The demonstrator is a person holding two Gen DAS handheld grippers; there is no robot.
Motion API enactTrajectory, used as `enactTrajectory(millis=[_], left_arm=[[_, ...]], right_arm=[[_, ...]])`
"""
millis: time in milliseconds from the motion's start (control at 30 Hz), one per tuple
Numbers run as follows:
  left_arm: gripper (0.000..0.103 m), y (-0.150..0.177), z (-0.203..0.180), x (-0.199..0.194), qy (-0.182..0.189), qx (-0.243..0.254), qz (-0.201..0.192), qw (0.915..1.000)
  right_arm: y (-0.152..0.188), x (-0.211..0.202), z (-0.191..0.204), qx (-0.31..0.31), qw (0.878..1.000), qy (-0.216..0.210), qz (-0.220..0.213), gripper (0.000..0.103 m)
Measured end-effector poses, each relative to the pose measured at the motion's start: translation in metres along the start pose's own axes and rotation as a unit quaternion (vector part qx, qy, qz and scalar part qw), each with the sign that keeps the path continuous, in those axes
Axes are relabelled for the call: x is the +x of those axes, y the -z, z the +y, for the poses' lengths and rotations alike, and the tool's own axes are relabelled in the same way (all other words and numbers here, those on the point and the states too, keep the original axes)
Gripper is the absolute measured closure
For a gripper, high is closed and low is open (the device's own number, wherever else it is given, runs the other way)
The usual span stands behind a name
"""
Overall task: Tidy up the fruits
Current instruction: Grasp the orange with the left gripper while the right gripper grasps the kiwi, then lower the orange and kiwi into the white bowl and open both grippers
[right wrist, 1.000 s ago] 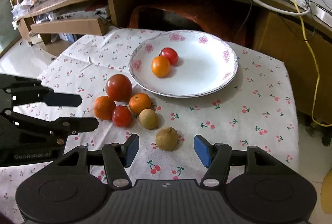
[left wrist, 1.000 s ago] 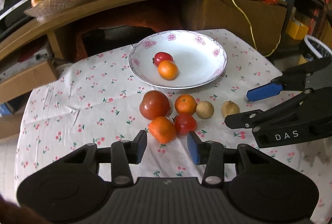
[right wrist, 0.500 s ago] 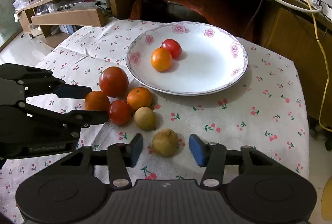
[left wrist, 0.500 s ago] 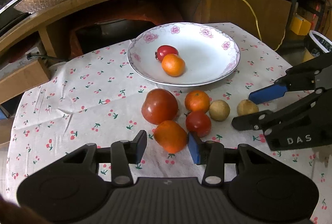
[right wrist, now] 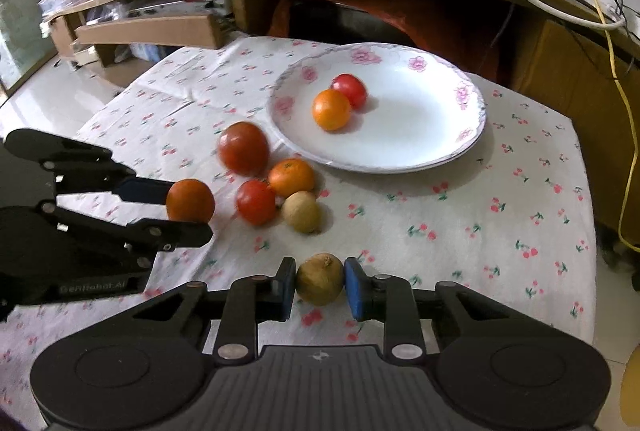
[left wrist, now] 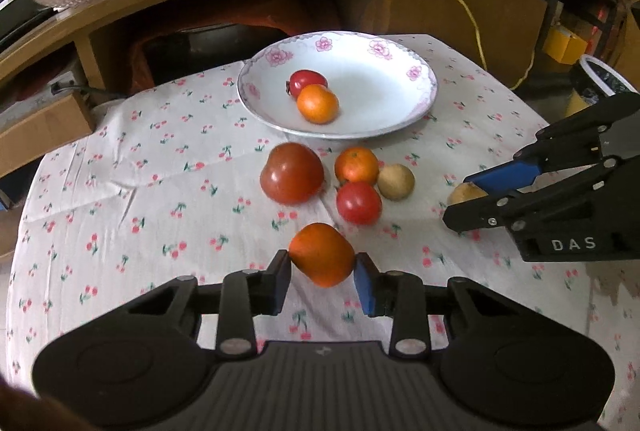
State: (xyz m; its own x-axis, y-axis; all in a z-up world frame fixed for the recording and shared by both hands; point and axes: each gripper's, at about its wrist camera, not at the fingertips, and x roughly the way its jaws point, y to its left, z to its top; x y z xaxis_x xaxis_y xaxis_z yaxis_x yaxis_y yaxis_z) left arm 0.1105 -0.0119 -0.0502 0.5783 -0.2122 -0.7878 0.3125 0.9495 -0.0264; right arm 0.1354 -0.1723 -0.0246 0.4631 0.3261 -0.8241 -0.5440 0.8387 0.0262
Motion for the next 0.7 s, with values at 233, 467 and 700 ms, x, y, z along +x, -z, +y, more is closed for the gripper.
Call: enactTrajectory(millis=[233,467,700], left_arm=[[0.062,0.019,0.001,-0.003,-0.001,0.008,0.003,1.0],[0.06,0.02,0.002,-0.003,-0.002,0.016,-0.003,0.9999],[0.057,0.022,0.003,-0.003,-0.003,0.015,-0.011,0.9998]], right_arm=[[0.011,0.004,0.018,-0.039,0.999,0.001,0.014,0.071],[0.013,0.004,0.015,-0.031,0.999,-0.012,0.009,0.064],[0.017,-0.001,0.012,-0.032,0.999,-0.016,0.008,0.064]])
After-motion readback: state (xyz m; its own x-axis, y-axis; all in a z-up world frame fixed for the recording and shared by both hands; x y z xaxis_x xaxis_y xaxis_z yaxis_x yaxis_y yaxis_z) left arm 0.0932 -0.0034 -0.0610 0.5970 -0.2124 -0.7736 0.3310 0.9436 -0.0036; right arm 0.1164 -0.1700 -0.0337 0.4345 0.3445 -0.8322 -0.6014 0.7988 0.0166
